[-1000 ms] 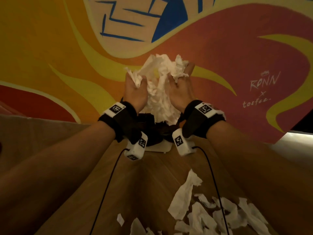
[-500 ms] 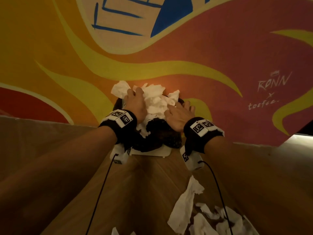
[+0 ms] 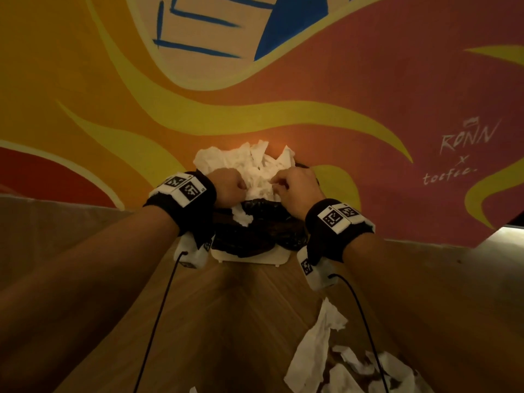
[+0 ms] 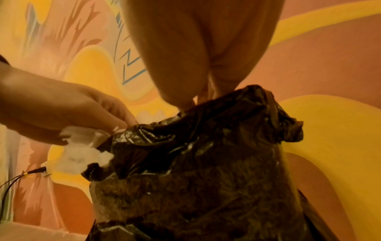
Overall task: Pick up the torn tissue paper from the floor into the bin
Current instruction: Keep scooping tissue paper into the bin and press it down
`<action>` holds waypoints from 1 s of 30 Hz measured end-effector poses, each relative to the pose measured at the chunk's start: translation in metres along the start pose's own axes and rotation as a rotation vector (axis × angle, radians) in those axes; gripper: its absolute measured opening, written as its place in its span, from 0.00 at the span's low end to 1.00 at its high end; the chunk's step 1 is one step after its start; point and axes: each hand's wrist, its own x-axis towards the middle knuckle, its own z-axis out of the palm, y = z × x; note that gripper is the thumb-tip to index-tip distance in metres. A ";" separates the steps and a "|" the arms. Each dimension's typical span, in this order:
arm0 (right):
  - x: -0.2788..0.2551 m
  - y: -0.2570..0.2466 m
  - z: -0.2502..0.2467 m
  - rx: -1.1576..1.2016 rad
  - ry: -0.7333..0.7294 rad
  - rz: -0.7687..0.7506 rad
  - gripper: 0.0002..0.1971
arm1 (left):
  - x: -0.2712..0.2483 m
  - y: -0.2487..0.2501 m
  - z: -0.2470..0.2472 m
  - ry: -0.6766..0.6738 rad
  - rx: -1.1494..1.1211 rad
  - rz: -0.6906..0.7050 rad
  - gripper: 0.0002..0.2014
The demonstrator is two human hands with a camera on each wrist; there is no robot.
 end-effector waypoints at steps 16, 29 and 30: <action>0.005 -0.010 0.004 -0.352 -0.567 0.037 0.29 | 0.003 0.018 0.007 -0.203 -0.203 -0.097 0.23; -0.017 0.007 -0.005 -0.133 -0.216 -0.112 0.25 | -0.001 -0.001 0.002 0.019 0.023 0.106 0.23; -0.024 0.010 -0.007 -0.156 -0.194 -0.161 0.23 | -0.005 -0.003 0.000 0.083 0.053 0.136 0.22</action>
